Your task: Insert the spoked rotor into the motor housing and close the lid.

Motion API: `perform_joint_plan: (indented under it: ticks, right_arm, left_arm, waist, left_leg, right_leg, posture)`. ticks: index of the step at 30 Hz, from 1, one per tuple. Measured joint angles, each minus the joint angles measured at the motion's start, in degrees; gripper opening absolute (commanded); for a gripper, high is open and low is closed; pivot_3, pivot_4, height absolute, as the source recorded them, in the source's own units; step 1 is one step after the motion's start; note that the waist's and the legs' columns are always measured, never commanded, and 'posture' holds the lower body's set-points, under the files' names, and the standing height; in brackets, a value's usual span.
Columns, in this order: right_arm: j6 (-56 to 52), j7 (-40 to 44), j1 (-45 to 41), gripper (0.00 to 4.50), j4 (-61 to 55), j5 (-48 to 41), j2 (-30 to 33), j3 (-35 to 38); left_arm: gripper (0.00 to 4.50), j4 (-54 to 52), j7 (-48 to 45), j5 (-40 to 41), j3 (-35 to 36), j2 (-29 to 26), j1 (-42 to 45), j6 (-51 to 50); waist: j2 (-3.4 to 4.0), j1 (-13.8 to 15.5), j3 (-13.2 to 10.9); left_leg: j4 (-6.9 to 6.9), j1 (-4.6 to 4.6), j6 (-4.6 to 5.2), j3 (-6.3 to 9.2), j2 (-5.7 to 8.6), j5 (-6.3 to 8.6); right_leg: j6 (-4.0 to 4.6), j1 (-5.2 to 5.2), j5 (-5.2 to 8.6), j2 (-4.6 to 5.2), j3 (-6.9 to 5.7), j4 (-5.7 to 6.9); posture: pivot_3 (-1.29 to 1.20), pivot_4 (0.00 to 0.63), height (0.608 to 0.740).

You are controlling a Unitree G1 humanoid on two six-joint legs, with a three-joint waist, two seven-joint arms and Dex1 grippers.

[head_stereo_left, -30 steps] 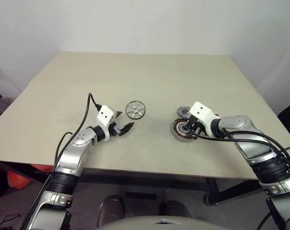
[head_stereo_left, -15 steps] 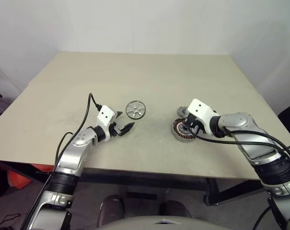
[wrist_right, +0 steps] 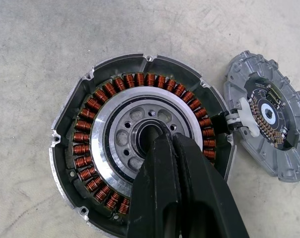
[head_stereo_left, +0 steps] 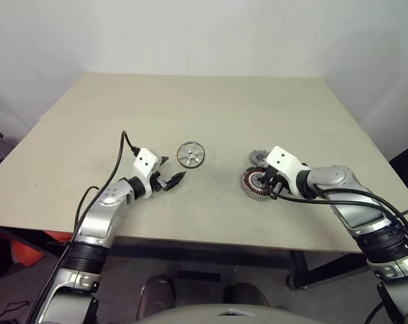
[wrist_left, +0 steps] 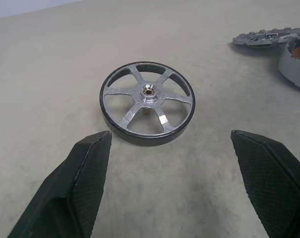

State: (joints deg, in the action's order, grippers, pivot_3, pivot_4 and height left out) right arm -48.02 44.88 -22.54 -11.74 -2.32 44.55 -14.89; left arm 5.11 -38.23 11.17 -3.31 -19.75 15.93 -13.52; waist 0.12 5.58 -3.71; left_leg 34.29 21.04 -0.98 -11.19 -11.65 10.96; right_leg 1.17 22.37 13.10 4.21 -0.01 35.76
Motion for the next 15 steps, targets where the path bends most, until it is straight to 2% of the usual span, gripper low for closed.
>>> perform_joint_plan:
  ticks: [15]
  right_arm:
    - [-1.8,1.1,-0.8,0.03,-2.7,-0.8,0.1,0.2]
  left_arm:
    - [4.04,0.0,0.0,0.0,-0.2,0.3,0.0,0.0]
  waist:
    - [0.0,0.0,0.0]
  left_leg:
    - [-0.01,0.03,0.01,0.0,0.0,0.0]
  right_leg:
    - [0.0,0.04,0.0,0.0,0.0,-0.01]
  posture:
    - [0.0,0.0,0.74]
